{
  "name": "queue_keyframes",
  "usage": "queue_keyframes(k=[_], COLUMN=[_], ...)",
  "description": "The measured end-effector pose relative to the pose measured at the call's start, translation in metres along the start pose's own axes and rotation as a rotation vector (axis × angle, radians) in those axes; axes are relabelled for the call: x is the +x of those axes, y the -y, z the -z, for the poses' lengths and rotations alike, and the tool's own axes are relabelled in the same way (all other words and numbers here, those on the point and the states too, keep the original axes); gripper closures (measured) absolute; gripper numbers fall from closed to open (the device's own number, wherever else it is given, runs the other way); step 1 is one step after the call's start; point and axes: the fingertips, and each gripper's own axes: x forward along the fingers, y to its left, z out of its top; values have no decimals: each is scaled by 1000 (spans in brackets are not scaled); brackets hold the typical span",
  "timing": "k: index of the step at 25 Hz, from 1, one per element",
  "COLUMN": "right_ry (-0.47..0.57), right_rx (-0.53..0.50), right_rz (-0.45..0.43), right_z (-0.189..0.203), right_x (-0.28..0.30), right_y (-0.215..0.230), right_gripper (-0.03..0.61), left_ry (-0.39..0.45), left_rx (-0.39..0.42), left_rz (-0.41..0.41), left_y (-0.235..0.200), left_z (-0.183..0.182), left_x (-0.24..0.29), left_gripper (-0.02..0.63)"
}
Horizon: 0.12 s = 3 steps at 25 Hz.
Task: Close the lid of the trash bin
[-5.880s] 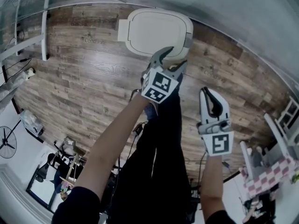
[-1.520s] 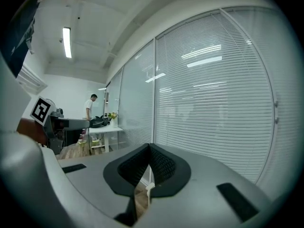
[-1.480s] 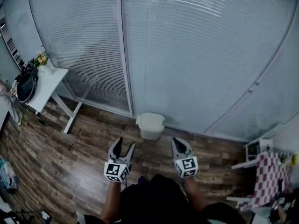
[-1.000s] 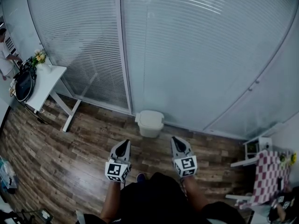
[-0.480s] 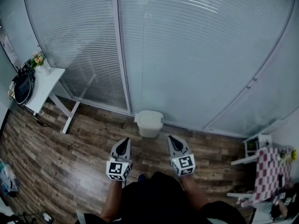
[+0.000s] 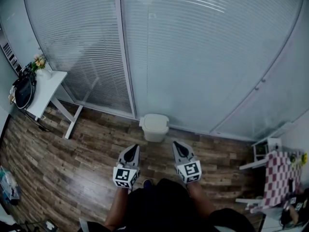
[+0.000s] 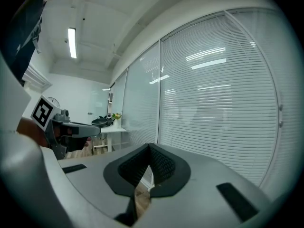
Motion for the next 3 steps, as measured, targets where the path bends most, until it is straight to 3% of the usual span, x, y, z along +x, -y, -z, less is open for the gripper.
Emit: queue_keyframes(k=[3], right_ry=[-32], right_rx=[-37], right_rz=[-11], right_z=[3], right_x=[-1], right_y=[-2], right_gripper=[575], left_ry=[-1], left_rx=[-3], left_rz=[-19], left_y=[-7], left_z=[0], left_x=[0], left_gripper=[606])
